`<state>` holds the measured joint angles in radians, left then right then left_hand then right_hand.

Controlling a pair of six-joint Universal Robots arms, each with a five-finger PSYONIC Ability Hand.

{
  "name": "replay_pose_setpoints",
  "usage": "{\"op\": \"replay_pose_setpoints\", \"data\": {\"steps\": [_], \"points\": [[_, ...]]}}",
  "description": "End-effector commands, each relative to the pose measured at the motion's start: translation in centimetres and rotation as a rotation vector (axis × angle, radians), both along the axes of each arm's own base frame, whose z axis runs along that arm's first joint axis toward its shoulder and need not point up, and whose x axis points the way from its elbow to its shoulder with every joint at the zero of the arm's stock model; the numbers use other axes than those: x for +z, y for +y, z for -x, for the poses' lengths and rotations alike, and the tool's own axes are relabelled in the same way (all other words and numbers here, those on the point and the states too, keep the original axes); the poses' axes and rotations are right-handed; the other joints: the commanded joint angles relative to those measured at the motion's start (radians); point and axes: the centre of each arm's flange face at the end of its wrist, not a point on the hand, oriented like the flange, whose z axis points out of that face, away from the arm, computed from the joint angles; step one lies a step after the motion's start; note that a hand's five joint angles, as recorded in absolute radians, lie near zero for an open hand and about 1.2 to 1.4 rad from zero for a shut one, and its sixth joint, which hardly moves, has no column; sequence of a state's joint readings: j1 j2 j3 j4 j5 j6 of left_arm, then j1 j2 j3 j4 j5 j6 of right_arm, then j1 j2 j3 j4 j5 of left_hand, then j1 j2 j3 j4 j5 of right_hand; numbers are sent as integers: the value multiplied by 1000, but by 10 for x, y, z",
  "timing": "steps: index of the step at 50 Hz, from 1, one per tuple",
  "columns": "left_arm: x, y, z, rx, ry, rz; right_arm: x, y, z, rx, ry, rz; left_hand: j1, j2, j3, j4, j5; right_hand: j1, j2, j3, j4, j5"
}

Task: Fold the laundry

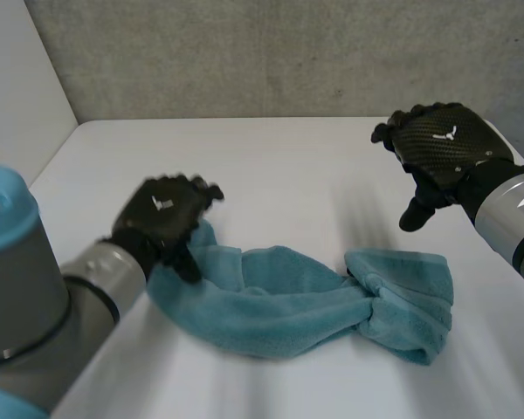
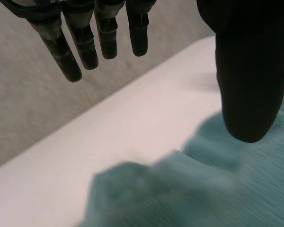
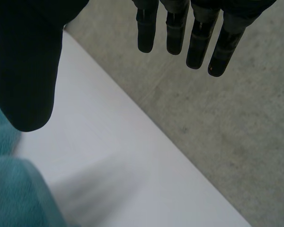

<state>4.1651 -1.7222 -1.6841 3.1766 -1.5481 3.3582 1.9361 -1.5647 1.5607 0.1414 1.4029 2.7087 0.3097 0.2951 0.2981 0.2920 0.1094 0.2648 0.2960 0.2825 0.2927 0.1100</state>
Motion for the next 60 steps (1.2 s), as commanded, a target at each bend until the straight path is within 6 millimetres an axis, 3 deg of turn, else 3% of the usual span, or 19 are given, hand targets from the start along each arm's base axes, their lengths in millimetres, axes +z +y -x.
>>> {"op": "replay_pose_setpoints", "data": {"steps": [1,3,10,18,24,31,34,39,41,43,46,47,48,49,52,54,55,57,60], "points": [[-7,-45,-2,-48,5,-80,4,7,-7,45,-1,-11,-2,12,9,15,24,14,-17,-4,-14,-6],[-17,-48,-2,-64,-26,-157,1,10,-10,76,19,-32,-2,12,9,15,24,14,-17,-4,-14,-6],[-40,-58,-4,-74,-136,-251,-49,8,-29,196,316,-191,-17,-2,-5,1,9,-90,-121,-108,-118,-110],[-65,-68,-9,-108,-290,-234,-76,3,-32,248,471,-230,-2,12,9,15,24,-90,-121,-108,-118,-110],[-84,-69,-14,-103,-388,-248,-93,0,-32,245,508,-277,212,226,223,229,237,-90,-121,-108,-118,-110],[-87,-72,-12,-110,-414,-226,-90,-11,-32,210,558,-230,1086,1100,1097,1103,1111,818,786,800,790,798],[-77,-80,-8,-113,-415,-166,-100,-17,-33,223,595,-244,1087,1101,1098,1104,1112,1131,1099,1113,1103,1111],[-48,-104,-1,-70,-396,-4,-101,-34,-39,221,611,-234,1087,1101,1098,1104,1112,1131,1100,1114,1104,1112],[-42,-110,0,-59,-386,29,-88,-48,-44,188,586,-184,1087,1101,1098,1104,1112,1131,1100,1114,1104,1112],[-8,-133,7,0,-318,204,-81,-55,-45,165,570,-154,1087,1101,1098,1104,1112,1131,1100,1114,1104,1112],[27,-148,11,62,-253,356,-21,-94,-55,-8,386,64,1087,1101,1098,1104,1112,1131,1100,1114,1104,1112],[51,-154,11,108,-201,443,-21,-94,-55,-8,385,65,1087,1101,1098,1104,1112,1131,1100,1114,1104,1112],[64,-155,10,133,-167,486,10,-107,-58,-74,264,170,1087,1101,1098,1104,1112,1131,1100,1114,1104,1112],[76,-157,8,161,-131,524,10,-107,-58,-75,262,171,1087,1101,1098,1104,1112,1131,1100,1114,1104,1112],[125,-157,-2,257,55,660,92,-117,-56,-156,-77,436,1087,1101,1098,1104,1112,1131,1100,1114,1104,1112],[143,-155,-10,296,145,705,122,-110,-44,-175,-171,519,1087,1101,1098,1104,1112,1131,1100,1114,1104,1112],[155,-154,-20,322,215,731,123,-110,-44,-175,-171,519,1087,1101,1098,1104,1112,1131,1100,1114,1104,1112],[157,-152,-30,336,257,725,148,-94,-20,-179,-257,601,1087,1101,1098,1104,1112,1131,1100,1114,1104,1112],[130,-148,-42,336,255,631,125,-86,-15,-128,-213,549,1087,1101,1098,1104,1112,1131,1100,1114,1104,1112]]}}
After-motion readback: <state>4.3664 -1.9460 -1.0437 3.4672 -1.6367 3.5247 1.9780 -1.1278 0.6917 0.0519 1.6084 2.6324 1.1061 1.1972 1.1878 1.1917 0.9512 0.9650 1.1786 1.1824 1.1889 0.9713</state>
